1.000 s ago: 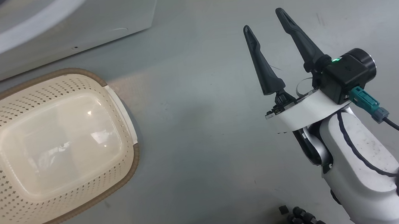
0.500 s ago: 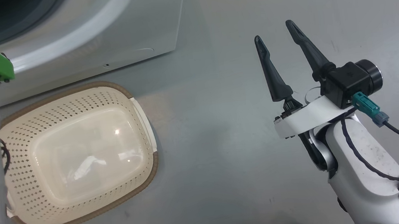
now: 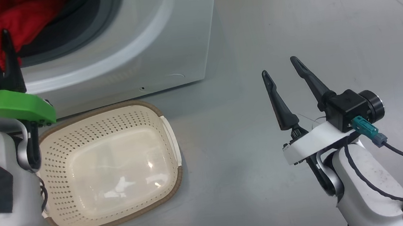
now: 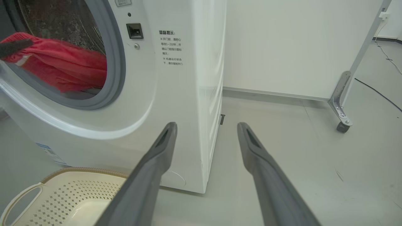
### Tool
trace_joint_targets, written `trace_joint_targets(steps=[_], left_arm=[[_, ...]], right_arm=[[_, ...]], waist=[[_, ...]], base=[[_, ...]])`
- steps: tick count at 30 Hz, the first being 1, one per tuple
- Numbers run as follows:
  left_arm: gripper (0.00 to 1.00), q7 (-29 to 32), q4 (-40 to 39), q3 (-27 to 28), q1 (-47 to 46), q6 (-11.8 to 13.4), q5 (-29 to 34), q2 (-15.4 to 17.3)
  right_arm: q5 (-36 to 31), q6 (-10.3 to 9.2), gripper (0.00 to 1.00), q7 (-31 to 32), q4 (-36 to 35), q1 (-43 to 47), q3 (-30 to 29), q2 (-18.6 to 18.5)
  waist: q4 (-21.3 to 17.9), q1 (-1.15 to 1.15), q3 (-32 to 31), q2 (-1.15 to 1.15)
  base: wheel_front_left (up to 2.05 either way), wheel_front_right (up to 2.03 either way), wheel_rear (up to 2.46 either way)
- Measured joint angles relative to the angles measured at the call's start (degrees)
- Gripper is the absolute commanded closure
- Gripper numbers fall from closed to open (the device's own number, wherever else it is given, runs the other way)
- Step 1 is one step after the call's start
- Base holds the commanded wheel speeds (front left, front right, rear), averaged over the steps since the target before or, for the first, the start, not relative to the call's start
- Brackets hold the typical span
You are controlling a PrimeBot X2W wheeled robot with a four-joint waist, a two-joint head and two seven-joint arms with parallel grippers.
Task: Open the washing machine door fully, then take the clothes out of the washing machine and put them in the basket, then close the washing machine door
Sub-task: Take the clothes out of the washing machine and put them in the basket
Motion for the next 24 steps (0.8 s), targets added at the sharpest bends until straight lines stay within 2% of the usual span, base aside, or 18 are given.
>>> trace_joint_targets(steps=[5,14,24], left_arm=[[1.00,-0.1,-4.2,0.0,3.3,0.6,0.5,-1.1],[1.00,-0.2,-16.2,0.7,8.4,2.0,2.5,-2.4],[1.00,-0.2,-28.9,2.4,12.7,4.1,5.1,-2.3]], right_arm=[[0.0,0.54,0.00,0.0,0.6,1.7,-0.1,0.0],[0.0,1.34,0.00,0.0,1.6,4.9,-0.5,0.0],[0.0,2.23,0.00,0.0,2.5,7.5,-0.2,0.0]], waist=[[1.5,0.00,-3.0,0.00],[3.5,0.00,-8.4,0.00],[4.7,0.00,-13.7,0.00]], base=[[0.00,0.00,0.00],[0.00,0.00,0.00],[0.00,0.00,0.00]])
